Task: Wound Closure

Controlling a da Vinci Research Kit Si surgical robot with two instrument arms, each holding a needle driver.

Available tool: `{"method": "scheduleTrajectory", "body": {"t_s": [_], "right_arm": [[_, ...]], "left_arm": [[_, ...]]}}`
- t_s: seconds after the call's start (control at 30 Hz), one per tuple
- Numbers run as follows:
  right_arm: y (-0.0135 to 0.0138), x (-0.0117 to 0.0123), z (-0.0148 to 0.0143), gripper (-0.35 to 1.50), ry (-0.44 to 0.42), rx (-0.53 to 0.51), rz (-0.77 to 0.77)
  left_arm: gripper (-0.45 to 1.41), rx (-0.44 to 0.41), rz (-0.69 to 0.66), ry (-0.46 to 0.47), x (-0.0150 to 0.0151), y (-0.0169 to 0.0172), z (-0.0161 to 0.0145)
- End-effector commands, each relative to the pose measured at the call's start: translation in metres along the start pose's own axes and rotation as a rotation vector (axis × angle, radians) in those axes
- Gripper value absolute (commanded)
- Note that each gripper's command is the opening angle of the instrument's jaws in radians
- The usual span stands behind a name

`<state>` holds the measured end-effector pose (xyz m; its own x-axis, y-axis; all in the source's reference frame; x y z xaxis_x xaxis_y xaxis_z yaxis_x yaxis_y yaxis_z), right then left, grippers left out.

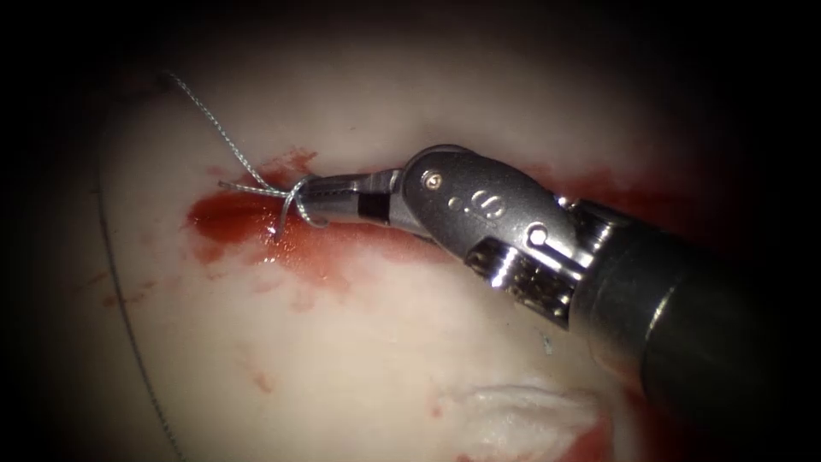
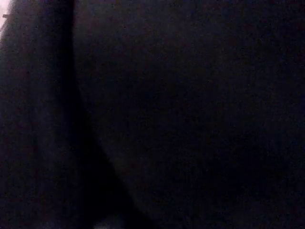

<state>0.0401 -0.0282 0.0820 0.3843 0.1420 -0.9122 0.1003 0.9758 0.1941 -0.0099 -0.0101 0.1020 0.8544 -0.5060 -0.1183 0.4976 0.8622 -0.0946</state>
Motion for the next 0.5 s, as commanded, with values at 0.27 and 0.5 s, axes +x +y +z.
{"method": "scheduleTrajectory", "body": {"t_s": [0.27, 0.5], "right_arm": [[0.0017, 0.0002, 0.0002, -0.35, -0.069, 0.104, -0.224], [0.0028, 0.0017, -0.0011, -0.35, -0.151, 0.138, -0.392]], "left_arm": [[-0.45, -0.041, -0.125, 0.01, -0.0014, 0.0017, 0.0002], [-0.45, -0.097, -0.231, 0.02, -0.0008, 0.0029, 0.0002]]}}
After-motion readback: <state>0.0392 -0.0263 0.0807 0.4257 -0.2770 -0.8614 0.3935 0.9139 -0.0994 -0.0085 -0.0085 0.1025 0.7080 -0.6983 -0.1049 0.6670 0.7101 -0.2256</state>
